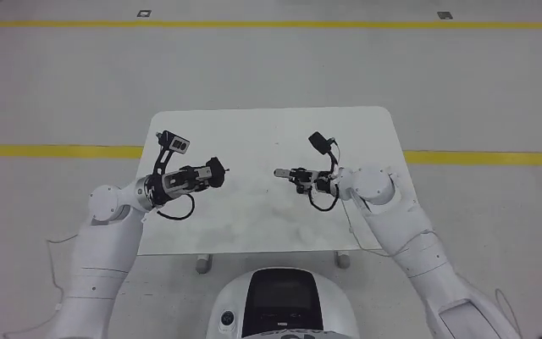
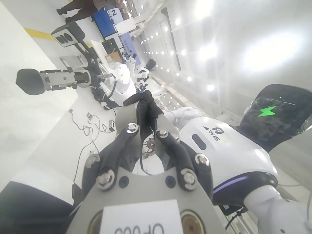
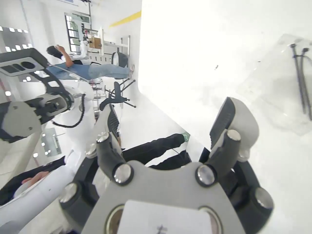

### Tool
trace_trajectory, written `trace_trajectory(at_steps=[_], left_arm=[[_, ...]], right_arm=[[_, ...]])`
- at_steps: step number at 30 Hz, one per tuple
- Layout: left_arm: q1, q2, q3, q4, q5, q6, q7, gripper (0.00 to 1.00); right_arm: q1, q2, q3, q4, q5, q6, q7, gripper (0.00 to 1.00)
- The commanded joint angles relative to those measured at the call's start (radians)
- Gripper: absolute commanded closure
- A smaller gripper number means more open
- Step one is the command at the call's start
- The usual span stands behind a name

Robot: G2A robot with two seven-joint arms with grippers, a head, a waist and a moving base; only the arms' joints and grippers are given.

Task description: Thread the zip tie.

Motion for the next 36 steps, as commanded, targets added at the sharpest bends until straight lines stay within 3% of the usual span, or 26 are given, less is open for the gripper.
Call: trace_trajectory(at_steps=[1,5,10,13,22,25,30,36], left_arm=[[0.000,0.000,0.000,0.000,0.000,0.000,0.000,1.00],[0.000,0.000,0.000,0.000,0.000,0.000,0.000,1.00],[0.000,0.000,0.000,0.000,0.000,0.000,0.000,1.00],[0.000,0.000,0.000,0.000,0.000,0.000,0.000,1.00],[0.000,0.000,0.000,0.000,0.000,0.000,0.000,1.00],[0.000,0.000,0.000,0.000,0.000,0.000,0.000,1.00],[0.000,0.000,0.000,0.000,0.000,0.000,0.000,1.00],[0.000,0.000,0.000,0.000,0.000,0.000,0.000,1.00]], right_arm=[[0.022,0.003,-0.014,-0.010,-0.133,0.021,-0.007,0.00],[0.097,0.001,-0.065,0.006,-0.250,0.099,0.049,0.00],[0.205,-0.023,-0.171,0.091,-0.341,0.181,0.103,0.00],[0.241,-0.035,-0.208,0.138,-0.357,0.182,0.101,0.00],[0.241,-0.036,-0.228,0.140,-0.400,0.180,0.093,0.00],[0.286,-0.049,-0.279,0.183,-0.468,0.214,0.127,0.00],[0.365,-0.096,-0.358,0.319,-0.444,0.213,0.143,0.00],[0.365,-0.096,-0.358,0.319,-0.444,0.213,0.143,0.00]])
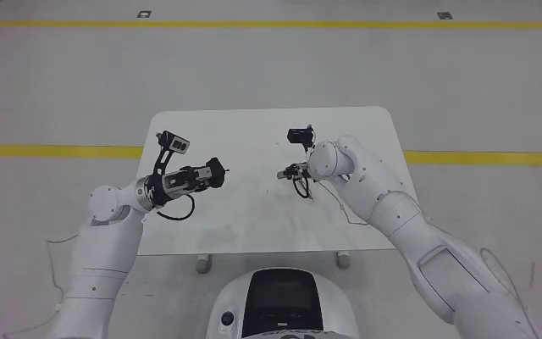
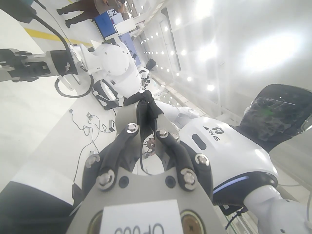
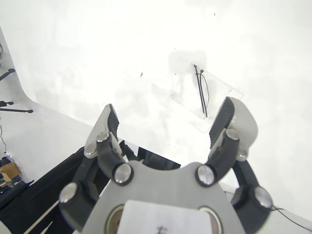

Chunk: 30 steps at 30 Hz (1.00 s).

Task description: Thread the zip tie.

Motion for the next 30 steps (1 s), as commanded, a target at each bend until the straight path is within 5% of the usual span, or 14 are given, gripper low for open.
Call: trace_trajectory(at_steps=[1,7,30], left_arm=[[0.000,0.000,0.000,0.000,0.000,0.000,0.000,1.00],[0.000,0.000,0.000,0.000,0.000,0.000,0.000,1.00],[0.000,0.000,0.000,0.000,0.000,0.000,0.000,1.00]], right_arm=[[-0.003,0.000,0.000,0.000,-0.001,-0.003,-0.005,0.00],[0.008,-0.011,-0.029,0.048,-0.004,-0.069,0.058,0.00],[0.018,-0.020,-0.045,0.099,-0.065,-0.137,0.027,0.00]])
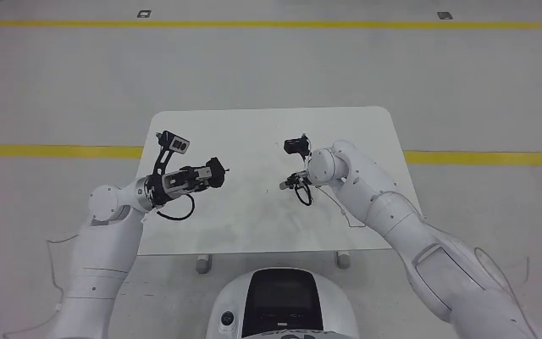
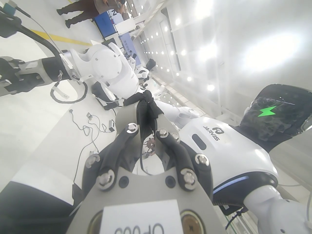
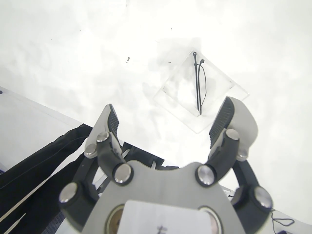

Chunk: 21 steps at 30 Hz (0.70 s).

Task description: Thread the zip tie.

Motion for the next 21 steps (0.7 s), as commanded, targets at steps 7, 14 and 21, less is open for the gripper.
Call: trace_trajectory(at_steps=[7,14,21], left_arm=[[0.000,0.000,0.000,0.000,0.000,0.000,0.000,1.00],[0.000,0.000,0.000,0.000,0.000,0.000,0.000,1.00],[0.000,0.000,0.000,0.000,0.000,0.000,0.000,1.00]], right_arm=[[0.030,-0.010,-0.014,0.034,-0.047,-0.032,0.016,0.64],[0.037,-0.025,-0.029,0.082,-0.064,-0.060,-0.003,0.75],[0.043,-0.047,-0.040,0.163,-0.053,-0.077,-0.044,0.80]])
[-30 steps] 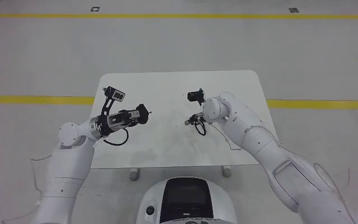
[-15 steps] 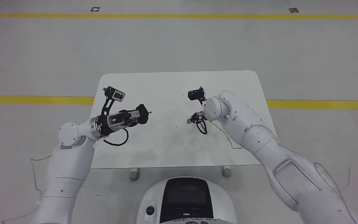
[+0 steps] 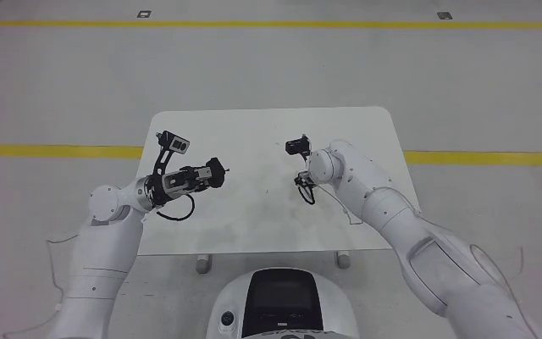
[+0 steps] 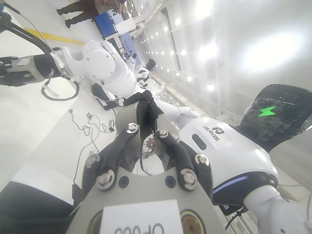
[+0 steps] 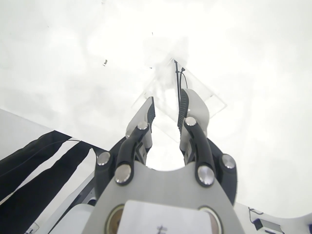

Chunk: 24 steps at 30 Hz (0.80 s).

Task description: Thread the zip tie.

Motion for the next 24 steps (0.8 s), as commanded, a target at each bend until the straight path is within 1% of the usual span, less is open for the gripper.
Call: trace_trajectory(at_steps=[1,6,20,24], left_arm=[[0.000,0.000,0.000,0.000,0.000,0.000,0.000,1.00],[0.000,0.000,0.000,0.000,0.000,0.000,0.000,1.00],[0.000,0.000,0.000,0.000,0.000,0.000,0.000,1.00],[0.000,0.000,0.000,0.000,0.000,0.000,0.000,1.00]], right_arm=[[0.001,-0.008,-0.006,0.029,0.000,-0.008,-0.015,0.79],[0.012,-0.030,-0.025,0.086,-0.006,-0.015,-0.043,0.77],[0.041,-0.091,-0.056,0.222,-0.006,-0.031,-0.107,0.78],[0.049,-0.107,-0.063,0.256,-0.009,-0.032,-0.115,0.80]])
